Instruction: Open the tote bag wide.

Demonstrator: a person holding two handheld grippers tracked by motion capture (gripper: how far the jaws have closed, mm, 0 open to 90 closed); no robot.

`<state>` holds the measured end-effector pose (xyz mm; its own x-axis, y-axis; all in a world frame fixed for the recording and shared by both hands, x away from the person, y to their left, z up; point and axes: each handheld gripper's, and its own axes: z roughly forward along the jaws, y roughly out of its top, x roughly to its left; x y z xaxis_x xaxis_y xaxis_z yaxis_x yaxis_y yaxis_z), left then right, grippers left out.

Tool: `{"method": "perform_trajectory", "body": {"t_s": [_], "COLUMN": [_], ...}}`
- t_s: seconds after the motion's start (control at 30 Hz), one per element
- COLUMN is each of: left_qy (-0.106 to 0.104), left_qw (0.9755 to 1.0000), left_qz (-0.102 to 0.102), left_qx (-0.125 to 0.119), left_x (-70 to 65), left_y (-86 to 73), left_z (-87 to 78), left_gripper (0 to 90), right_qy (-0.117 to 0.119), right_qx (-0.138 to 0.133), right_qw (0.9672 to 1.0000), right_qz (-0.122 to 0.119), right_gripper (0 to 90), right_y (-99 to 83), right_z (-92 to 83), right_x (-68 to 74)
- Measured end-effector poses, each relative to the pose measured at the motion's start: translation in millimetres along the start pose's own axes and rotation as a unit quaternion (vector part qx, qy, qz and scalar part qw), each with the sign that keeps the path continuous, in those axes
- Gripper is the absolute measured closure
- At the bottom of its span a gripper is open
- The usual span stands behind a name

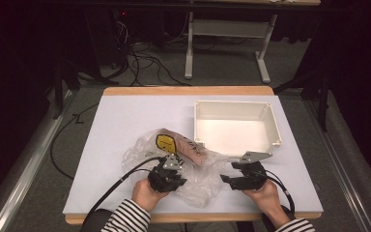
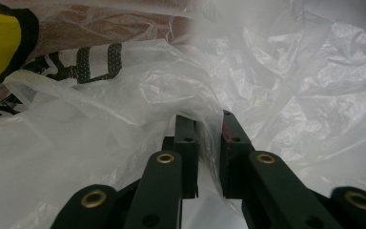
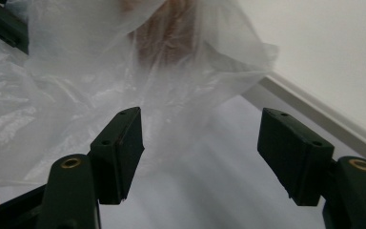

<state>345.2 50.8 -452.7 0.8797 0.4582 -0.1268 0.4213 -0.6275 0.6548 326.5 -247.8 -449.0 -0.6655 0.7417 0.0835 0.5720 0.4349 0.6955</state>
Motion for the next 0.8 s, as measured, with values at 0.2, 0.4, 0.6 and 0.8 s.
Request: {"method": "perform_trajectory", "body": {"t_s": [0.2, 0.4, 0.6, 0.8], "left_qy": [0.002, 0.011, 0.037, 0.054], "left_qw": [1.0000, 0.9999, 0.9993, 0.9982], "left_qz": [0.001, -0.002, 0.005, 0.003], "left_qx": [0.003, -0.005, -0.010, -0.027], "left_x": [-1.6, -1.0, -4.1, -4.6], "left_y": [-0.4, 0.5, 0.4, 1.0], "left_z": [-1.6, -6.9, -17.6, -35.6], "left_gripper": [78.2, 67.6, 48.3, 42.3], "right_qy": [0.014, 0.015, 0.012, 0.007], "right_qx": [0.019, 0.043, 0.058, 0.069], "right_qw": [0.9997, 0.9989, 0.9978, 0.9968], "right_qz": [-0.006, -0.015, -0.031, -0.039], "right_gripper": [50.6, 76.3, 89.7, 90.0], "right_y": [4.0, 5.0, 4.4, 3.2], "right_z": [10.1, 15.4, 15.0, 14.8], "right_x": [5.1, 4.4, 4.3, 3.3]}}
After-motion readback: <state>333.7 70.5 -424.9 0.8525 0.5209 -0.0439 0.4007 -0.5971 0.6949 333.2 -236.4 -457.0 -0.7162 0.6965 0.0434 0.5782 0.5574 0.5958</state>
